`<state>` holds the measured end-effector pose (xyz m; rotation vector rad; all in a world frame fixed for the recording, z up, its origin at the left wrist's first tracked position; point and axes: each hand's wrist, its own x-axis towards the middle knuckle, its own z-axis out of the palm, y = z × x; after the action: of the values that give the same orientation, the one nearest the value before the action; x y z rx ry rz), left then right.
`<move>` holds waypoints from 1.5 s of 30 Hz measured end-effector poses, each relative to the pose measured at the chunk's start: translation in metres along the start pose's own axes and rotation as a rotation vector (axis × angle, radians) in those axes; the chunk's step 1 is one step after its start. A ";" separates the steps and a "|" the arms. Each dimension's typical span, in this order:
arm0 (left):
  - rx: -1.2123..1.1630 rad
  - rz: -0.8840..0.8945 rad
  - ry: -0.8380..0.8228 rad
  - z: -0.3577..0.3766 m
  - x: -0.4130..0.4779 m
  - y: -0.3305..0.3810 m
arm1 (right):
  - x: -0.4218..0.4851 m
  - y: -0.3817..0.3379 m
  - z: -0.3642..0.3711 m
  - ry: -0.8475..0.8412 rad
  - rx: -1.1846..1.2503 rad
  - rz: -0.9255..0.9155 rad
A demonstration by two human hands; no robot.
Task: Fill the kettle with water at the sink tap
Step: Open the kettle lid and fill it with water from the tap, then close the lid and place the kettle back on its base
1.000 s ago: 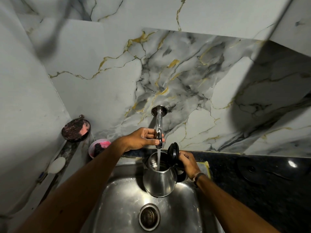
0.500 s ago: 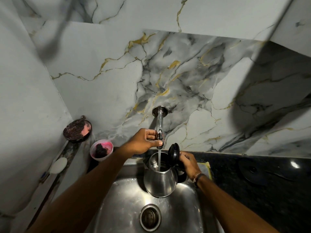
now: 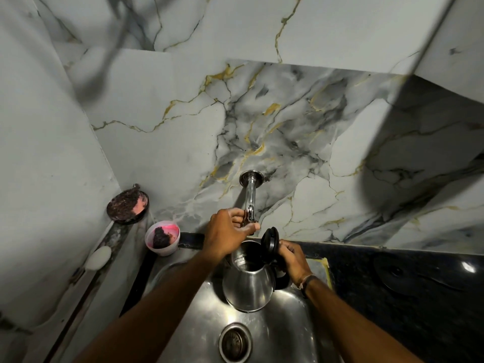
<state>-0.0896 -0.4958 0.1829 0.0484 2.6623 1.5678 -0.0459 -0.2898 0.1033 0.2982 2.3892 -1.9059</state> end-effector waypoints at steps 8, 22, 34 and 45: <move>-0.490 -0.233 -0.146 -0.014 -0.037 -0.105 | -0.004 0.005 -0.007 -0.011 0.030 0.004; -0.267 -0.181 -0.075 0.090 -0.092 -0.121 | -0.027 -0.010 -0.032 -0.042 0.023 0.000; -0.090 -0.034 0.013 0.123 -0.102 -0.067 | -0.036 -0.044 -0.097 -0.132 -0.231 0.191; -0.069 0.006 0.093 0.210 -0.131 0.016 | -0.058 -0.054 -0.187 0.020 -0.622 0.175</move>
<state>0.0539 -0.3122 0.0988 -0.0197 2.6758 1.7032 0.0127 -0.1256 0.2083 0.4530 2.7023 -1.0187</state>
